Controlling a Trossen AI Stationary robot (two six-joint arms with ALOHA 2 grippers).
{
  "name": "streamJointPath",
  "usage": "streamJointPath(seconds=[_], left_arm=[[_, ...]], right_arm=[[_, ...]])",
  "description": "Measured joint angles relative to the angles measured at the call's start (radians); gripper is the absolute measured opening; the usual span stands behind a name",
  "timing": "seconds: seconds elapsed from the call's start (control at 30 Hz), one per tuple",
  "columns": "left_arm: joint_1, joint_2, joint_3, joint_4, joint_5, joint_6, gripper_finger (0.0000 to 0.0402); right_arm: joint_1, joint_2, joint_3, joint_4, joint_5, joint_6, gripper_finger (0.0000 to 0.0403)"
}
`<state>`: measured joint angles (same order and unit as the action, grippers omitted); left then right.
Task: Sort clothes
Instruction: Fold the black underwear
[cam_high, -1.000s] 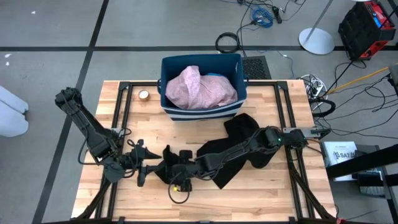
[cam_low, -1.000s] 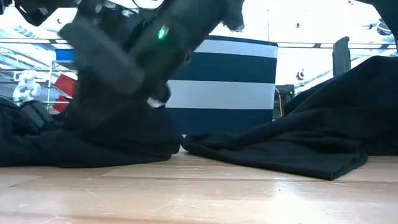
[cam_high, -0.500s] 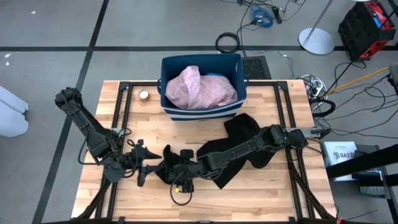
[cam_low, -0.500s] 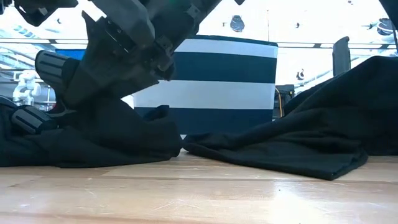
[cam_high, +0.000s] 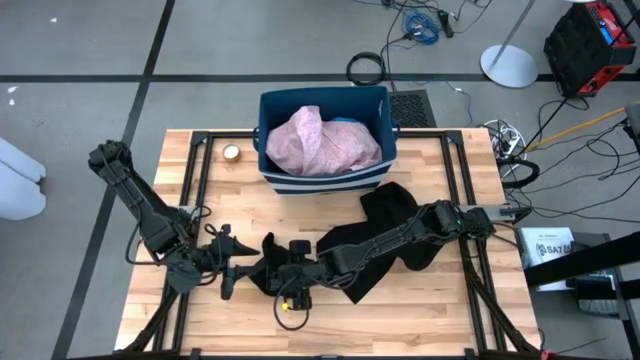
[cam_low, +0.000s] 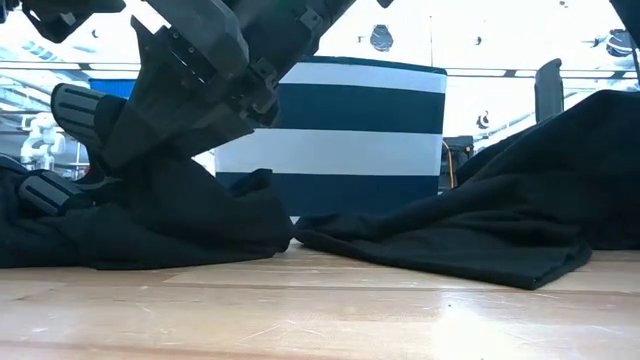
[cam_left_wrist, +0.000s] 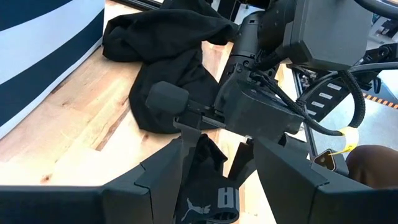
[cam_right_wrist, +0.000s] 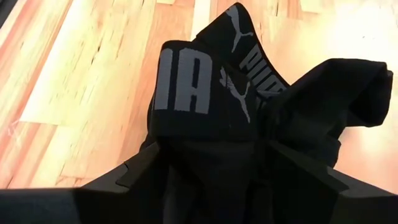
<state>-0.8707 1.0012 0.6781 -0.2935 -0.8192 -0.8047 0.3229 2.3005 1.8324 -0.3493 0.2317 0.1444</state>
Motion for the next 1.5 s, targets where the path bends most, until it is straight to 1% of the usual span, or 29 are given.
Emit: streamJointPath(seconds=[0.33, 0.53, 0.7, 0.77, 0.9, 1.07, 1.27, 1.4, 1.5], left_arm=[[0.0, 0.0, 0.0, 0.0, 0.0, 0.0, 0.0206], [0.0, 0.0, 0.0, 0.0, 0.0, 0.0, 0.0206], [0.0, 0.0, 0.0, 0.0, 0.0, 0.0, 0.0206], [0.0, 0.0, 0.0, -0.001, 0.0, 0.002, 0.0206], [0.001, 0.0, 0.0, -0.004, -0.003, 0.008, 0.0206], [0.0, 0.0, 0.0, -0.008, -0.02, 0.01, 0.0206], [0.001, 0.0, 0.0, -0.008, -0.021, 0.034, 0.0206], [0.001, 0.0, 0.0, -0.009, -0.021, 0.035, 0.0206], [0.001, 0.0, 0.0, -0.009, -0.022, 0.035, 0.0206]], right_arm=[[0.0, 0.0, 0.0, 0.004, -0.003, -0.012, 0.0249], [0.0, 0.0, 0.0, 0.044, -0.002, -0.033, 0.0249], [0.0, 0.003, 0.001, 0.1, -0.011, 0.017, 0.0249], [0.0, 0.005, 0.002, 0.099, -0.055, -0.007, 0.0249], [0.007, 0.023, 0.001, 0.11, -0.061, -0.061, 0.0249], [0.021, 0.066, 0.001, 0.193, -0.076, -0.107, 0.0249], [0.016, 0.103, 0.001, 0.214, -0.039, -0.146, 0.0249], [0.006, 0.135, 0.001, 0.204, 0.031, -0.17, 0.0249], [0.002, 0.137, 0.002, 0.2, 0.057, -0.172, 0.0249]])
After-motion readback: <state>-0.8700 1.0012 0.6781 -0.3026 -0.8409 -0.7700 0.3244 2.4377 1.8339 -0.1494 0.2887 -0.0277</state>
